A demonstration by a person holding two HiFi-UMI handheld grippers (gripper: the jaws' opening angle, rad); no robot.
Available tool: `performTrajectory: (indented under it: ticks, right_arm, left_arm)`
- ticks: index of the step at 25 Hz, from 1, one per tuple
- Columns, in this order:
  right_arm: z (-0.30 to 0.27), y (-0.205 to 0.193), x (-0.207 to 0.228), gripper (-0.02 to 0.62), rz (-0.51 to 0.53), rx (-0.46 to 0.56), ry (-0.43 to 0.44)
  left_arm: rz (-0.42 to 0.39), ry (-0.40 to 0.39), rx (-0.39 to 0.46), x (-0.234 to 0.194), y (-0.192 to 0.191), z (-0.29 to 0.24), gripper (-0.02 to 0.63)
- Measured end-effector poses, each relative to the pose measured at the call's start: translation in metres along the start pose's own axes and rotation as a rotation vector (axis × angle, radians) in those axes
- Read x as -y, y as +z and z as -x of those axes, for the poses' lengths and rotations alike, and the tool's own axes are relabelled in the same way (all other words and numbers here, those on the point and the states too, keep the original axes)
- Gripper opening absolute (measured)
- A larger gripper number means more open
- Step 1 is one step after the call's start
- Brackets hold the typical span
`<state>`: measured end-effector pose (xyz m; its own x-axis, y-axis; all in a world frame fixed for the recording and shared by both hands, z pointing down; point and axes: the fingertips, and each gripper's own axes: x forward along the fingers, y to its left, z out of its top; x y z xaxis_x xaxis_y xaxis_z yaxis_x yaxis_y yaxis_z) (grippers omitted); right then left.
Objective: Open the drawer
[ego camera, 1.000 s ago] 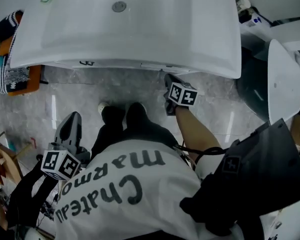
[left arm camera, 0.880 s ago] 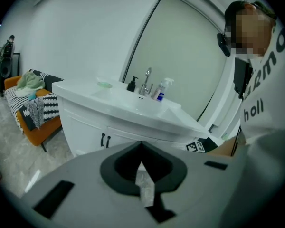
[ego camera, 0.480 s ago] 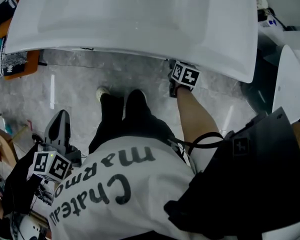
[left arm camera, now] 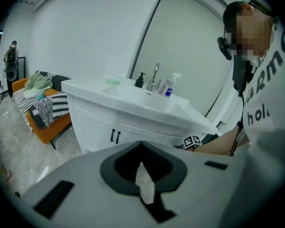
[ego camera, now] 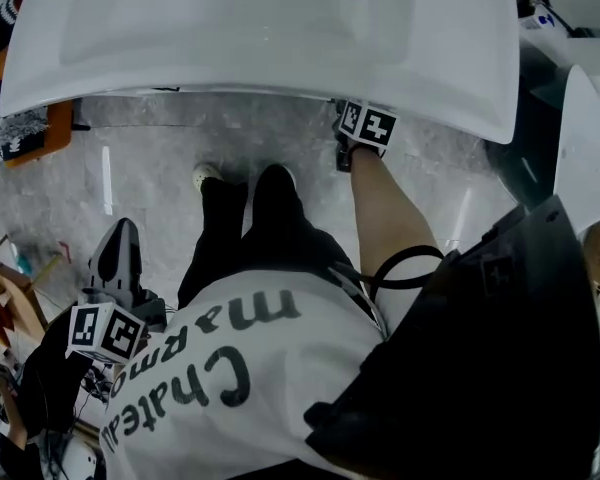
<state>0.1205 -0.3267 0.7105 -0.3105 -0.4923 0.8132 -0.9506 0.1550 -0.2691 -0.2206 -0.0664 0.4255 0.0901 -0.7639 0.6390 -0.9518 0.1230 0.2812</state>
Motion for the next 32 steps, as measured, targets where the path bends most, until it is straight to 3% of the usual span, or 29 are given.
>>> performTrajectory:
  ticks: [5, 14, 32]
  right_arm:
    - [0.004, -0.003, 0.001, 0.155, -0.006, -0.024, -0.030]
    - [0.020, -0.044, -0.003, 0.155, 0.010, -0.065, -0.020]
    - [0.024, -0.053, -0.005, 0.155, 0.016, -0.098, -0.017]
  left_arm:
    - [-0.014, -0.038, -0.008, 0.007, -0.006, -0.003, 0.009]
    - [0.009, -0.069, 0.017, 0.012, -0.005, -0.013, 0.009]
    - [-0.031, -0.119, -0.003, 0.021, -0.010, -0.024, 0.009]
